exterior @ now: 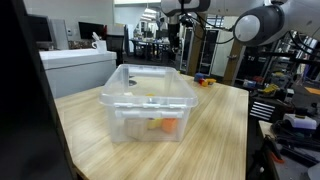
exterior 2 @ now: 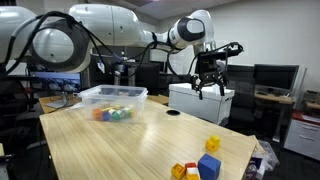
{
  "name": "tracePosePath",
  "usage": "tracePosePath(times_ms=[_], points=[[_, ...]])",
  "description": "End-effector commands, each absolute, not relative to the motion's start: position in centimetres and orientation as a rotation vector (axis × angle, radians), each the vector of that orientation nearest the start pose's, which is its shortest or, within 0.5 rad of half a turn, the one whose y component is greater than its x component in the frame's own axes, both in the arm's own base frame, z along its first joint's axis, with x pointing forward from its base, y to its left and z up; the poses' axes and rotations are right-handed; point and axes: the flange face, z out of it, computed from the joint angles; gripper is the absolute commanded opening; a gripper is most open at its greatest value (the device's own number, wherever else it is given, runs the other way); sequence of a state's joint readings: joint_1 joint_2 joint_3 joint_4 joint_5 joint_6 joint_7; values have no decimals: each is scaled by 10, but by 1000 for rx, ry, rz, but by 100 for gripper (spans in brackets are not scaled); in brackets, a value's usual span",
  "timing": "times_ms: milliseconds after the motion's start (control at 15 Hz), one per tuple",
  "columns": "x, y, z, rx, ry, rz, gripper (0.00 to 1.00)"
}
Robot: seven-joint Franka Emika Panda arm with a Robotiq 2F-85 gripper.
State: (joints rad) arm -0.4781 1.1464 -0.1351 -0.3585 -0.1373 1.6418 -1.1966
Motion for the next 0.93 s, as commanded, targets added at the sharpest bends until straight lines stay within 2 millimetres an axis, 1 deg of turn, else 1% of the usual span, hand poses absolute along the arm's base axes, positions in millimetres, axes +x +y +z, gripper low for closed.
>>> tracePosePath(times_ms=[0,200,333,467,600,667,867], points=[[688,-410,413,-3219,-1141,176,100],[688,-409,413,-3216,-1147,176,100],[691,-398,425,-3196,-1145,135,100],[691,-388,450,-3178,-1190,71,100],[681,-375,488,-3128,-1194,22,100],[675,-375,501,-3111,-1207,15,100],[655,-373,529,-3052,-1214,49,100]])
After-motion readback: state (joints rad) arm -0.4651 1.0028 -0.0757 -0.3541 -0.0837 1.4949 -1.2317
